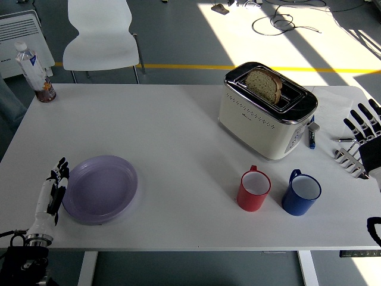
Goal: Push plate across desktop,pick up the break from the machine,place the break in the plate
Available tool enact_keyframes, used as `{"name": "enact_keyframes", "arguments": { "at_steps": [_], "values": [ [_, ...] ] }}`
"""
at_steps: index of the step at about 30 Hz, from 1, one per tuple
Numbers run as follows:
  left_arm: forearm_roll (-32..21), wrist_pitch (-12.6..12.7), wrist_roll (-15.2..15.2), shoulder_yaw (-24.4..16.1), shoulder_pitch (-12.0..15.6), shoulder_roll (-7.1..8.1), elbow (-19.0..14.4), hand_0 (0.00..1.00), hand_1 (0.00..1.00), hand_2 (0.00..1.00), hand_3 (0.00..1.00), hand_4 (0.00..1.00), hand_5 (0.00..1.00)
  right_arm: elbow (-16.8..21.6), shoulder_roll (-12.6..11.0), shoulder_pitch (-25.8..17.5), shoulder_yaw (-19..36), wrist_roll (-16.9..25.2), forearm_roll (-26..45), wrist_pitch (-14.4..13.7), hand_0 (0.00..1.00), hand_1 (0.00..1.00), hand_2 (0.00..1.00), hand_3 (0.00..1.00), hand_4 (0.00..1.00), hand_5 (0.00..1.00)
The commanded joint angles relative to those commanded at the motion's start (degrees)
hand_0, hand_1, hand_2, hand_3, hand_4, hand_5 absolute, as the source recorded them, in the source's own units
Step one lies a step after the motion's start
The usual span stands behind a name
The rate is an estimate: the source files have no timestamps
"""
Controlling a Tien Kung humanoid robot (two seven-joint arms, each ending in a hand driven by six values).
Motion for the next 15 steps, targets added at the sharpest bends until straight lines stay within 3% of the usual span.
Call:
{"name": "enact_keyframes", "arguments": {
  "at_steps": [15],
  "values": [
    [-1.0, 0.0, 0.0, 1.2, 0.5, 0.24, -0.2, 0.906, 0.946, 0.998, 0.998, 0.542, 0.998, 0.0, 0.1, 0.5, 0.0, 0.0, -0.1, 0.0, 0.775, 0.745, 0.751, 0.761, 0.529, 0.535]
  ]
}}
